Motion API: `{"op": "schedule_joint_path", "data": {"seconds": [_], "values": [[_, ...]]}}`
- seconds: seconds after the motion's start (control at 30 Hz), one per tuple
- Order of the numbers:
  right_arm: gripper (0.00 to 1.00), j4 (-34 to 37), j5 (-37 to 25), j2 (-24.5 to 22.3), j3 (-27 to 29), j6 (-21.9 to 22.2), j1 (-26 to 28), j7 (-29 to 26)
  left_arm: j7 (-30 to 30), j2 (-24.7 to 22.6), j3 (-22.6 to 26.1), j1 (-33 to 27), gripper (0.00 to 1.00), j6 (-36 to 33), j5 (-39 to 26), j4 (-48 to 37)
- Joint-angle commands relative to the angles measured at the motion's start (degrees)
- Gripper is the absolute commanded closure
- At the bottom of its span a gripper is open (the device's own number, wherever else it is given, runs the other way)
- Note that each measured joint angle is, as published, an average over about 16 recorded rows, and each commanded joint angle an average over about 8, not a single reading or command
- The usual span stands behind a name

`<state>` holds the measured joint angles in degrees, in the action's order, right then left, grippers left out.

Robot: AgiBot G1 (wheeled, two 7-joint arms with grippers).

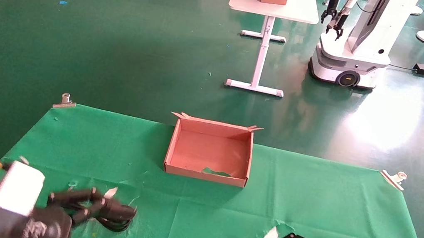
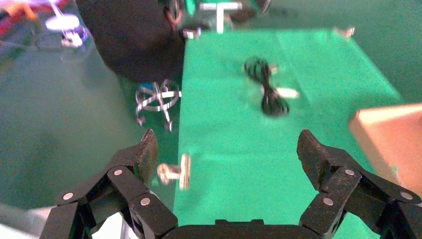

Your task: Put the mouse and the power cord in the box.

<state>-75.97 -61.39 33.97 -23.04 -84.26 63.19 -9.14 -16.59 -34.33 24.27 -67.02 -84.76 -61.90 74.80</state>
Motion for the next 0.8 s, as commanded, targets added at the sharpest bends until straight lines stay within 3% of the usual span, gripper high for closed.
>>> {"op": "schedule_joint_path", "data": {"seconds": [0.03, 0.23, 0.53, 0.8], "values": [[0.00, -0.3, -3.6, -0.1, -1.2, 0.6, 0.6, -0.4, -1.5, 0.2, 2.2, -1.7, 0.00, 0.3, -6.0, 0.5], [0.00, -1.3, -12.4, 0.4, -3.7, 3.2, 3.0, -1.9, -5.8, -1.4, 6.2, -6.7, 0.00, 0.2, -16.5, 1.3], [0.00, -0.4, -13.3, 0.8, -4.0, 3.2, 3.5, -1.6, -5.6, -2.5, 7.4, -7.6, 0.00, 0.3, -20.1, 1.0], [0.00, -0.3, -13.6, 0.0, -3.9, 3.4, 3.2, -2.0, -7.6, -10.6, 14.3, -11.2, 0.00, 5.2, -39.6, -2.3]]}}
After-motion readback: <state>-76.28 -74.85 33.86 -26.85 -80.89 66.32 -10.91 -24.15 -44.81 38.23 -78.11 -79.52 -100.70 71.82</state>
